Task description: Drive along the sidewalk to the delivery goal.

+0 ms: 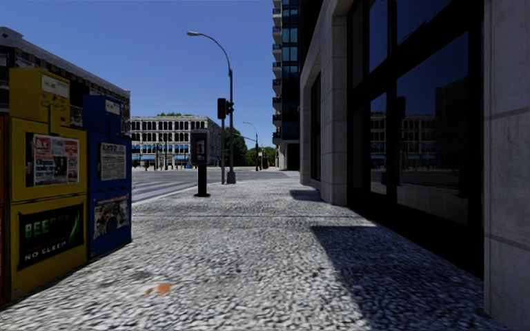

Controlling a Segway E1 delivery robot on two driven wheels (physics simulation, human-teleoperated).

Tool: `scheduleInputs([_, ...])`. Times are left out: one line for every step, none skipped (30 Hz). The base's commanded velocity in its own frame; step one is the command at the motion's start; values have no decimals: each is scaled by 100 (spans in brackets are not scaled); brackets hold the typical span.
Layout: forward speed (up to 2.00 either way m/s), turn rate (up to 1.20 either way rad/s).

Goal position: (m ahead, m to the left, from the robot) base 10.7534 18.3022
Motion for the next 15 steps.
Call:
scheduleInputs([200, 0])
scheduleInputs([200, 0])
scheduleInputs([200, 0])
scheduleInputs([200, 0])
scheduleInputs([200, 0])
scheduleInputs([200, 0])
scheduleInputs([200, 0])
scheduleInputs([200, 0])
scheduleInputs([200, 0])
scheduleInputs([200, 0])
scheduleInputs([200, 0])
scheduleInputs([200, 0])
scheduleInputs([200, 0])
scheduleInputs([200, 0])
scheduleInputs([200, 0])
